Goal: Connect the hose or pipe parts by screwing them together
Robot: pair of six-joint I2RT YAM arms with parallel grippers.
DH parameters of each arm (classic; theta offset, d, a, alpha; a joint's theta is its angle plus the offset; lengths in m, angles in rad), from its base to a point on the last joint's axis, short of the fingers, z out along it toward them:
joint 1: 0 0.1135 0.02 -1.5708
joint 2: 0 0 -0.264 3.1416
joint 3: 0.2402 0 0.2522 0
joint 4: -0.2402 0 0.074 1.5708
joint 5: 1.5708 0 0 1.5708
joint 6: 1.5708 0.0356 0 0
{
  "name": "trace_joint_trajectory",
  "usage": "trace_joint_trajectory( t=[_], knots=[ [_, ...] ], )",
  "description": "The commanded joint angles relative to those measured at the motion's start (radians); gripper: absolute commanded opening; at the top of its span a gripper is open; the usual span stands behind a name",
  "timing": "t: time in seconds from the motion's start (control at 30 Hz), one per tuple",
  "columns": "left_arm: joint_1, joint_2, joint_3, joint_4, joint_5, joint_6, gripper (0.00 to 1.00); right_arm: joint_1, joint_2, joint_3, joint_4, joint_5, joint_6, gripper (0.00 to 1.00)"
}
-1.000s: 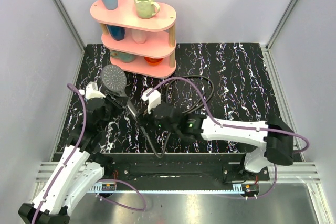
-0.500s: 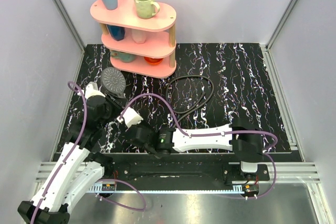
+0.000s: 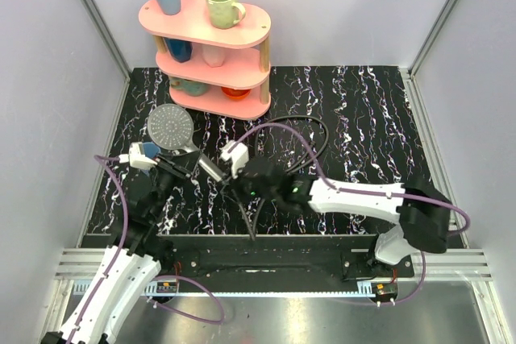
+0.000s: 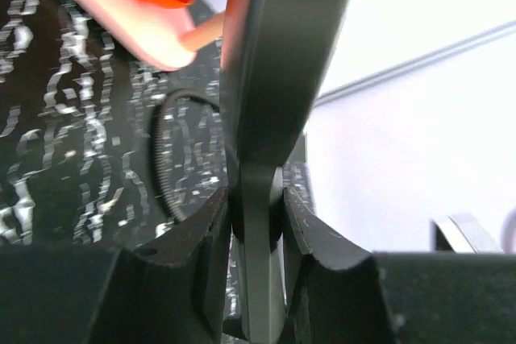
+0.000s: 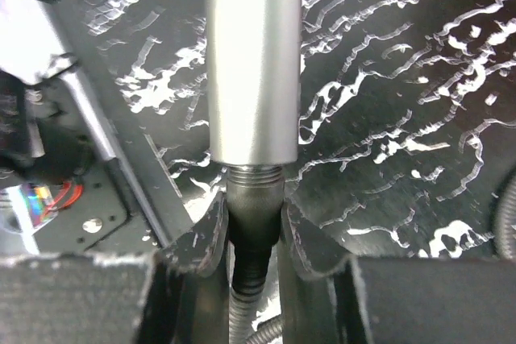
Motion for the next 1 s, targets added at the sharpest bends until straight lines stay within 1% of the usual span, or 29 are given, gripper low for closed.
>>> trace_joint_trajectory(
  t=[0.0, 0.03, 0.07, 0.13, 0.17, 0.27, 0.37, 0.4, 0.43, 0.5, 0.57, 0.6, 0.63, 0.7, 0.73, 0.8, 0.83, 0.87, 0.9, 0.93, 0.97],
  knots=[
    [-0.008, -0.062, -0.085, 0.337, 0.210, -0.007, 0.00, -0.165, -0.138, -0.101, 0.356, -0.488, 0.108, 0.00],
    [-0.008, -0.060, -0.104, 0.361, 0.239, -0.007, 0.00, -0.209, -0.139, -0.107, 0.370, -0.544, 0.131, 0.00],
    [-0.008, -0.057, -0.118, 0.433, 0.254, -0.007, 0.00, -0.226, -0.139, -0.114, 0.384, -0.644, 0.146, 0.00],
    [-0.008, -0.039, -0.165, 0.522, 0.301, -0.027, 0.00, -0.258, -0.130, -0.124, 0.438, -0.713, 0.190, 0.00],
    [-0.008, -0.031, -0.180, 0.615, 0.314, -0.047, 0.00, -0.265, -0.123, -0.126, 0.458, -0.770, 0.209, 0.00],
    [-0.008, 0.009, -0.217, 0.724, 0.349, -0.058, 0.00, -0.283, -0.080, -0.121, 0.543, -0.890, 0.282, 0.00],
    [-0.008, 0.006, -0.225, 0.740, 0.366, -0.038, 0.00, -0.321, -0.035, -0.141, 0.674, -0.968, 0.396, 0.00],
    [-0.008, 0.000, -0.224, 0.736, 0.363, -0.030, 0.00, -0.335, -0.018, -0.161, 0.758, -0.982, 0.430, 0.00],
    [-0.008, -0.008, -0.224, 0.710, 0.357, -0.021, 0.00, -0.347, -0.009, -0.173, 0.804, -0.993, 0.498, 0.00],
    [-0.008, -0.029, -0.216, 0.681, 0.333, -0.004, 0.00, -0.375, 0.017, -0.192, 0.905, -1.017, 0.560, 0.00],
    [-0.008, -0.037, -0.202, 0.627, 0.322, 0.013, 0.00, -0.378, 0.028, -0.186, 0.891, -1.007, 0.577, 0.03],
    [-0.008, -0.036, -0.179, 0.607, 0.313, 0.022, 0.00, -0.378, 0.029, -0.174, 0.831, -0.996, 0.563, 0.10],
    [-0.008, -0.032, -0.161, 0.535, 0.305, 0.030, 0.00, -0.377, 0.026, -0.170, 0.800, -0.984, 0.538, 0.16],
    [-0.008, -0.019, -0.100, 0.457, 0.270, 0.077, 0.00, -0.378, 0.011, -0.163, 0.708, -0.933, 0.507, 0.32],
    [-0.008, -0.013, -0.077, 0.374, 0.253, 0.089, 0.00, -0.378, 0.002, -0.166, 0.685, -0.915, 0.484, 0.47],
    [-0.008, 0.000, -0.024, 0.303, 0.196, 0.111, 0.00, -0.378, -0.033, -0.180, 0.625, -0.852, 0.459, 0.56],
    [-0.008, 0.001, -0.007, 0.233, 0.172, 0.108, 0.00, -0.378, -0.050, -0.187, 0.610, -0.827, 0.445, 0.64],
    [-0.008, 0.010, 0.009, 0.198, 0.146, 0.100, 0.00, -0.378, -0.079, -0.201, 0.593, -0.768, 0.438, 0.67],
    [-0.008, 0.017, 0.042, 0.168, 0.080, 0.088, 0.00, -0.378, -0.093, -0.207, 0.559, -0.735, 0.431, 0.70],
    [-0.008, 0.032, 0.059, 0.080, 0.055, 0.064, 0.00, -0.374, -0.107, -0.215, 0.548, -0.705, 0.421, 0.75],
    [-0.008, 0.041, 0.075, 0.044, 0.018, 0.060, 0.00, -0.371, -0.118, -0.216, 0.530, -0.648, 0.415, 0.78]
  ],
)
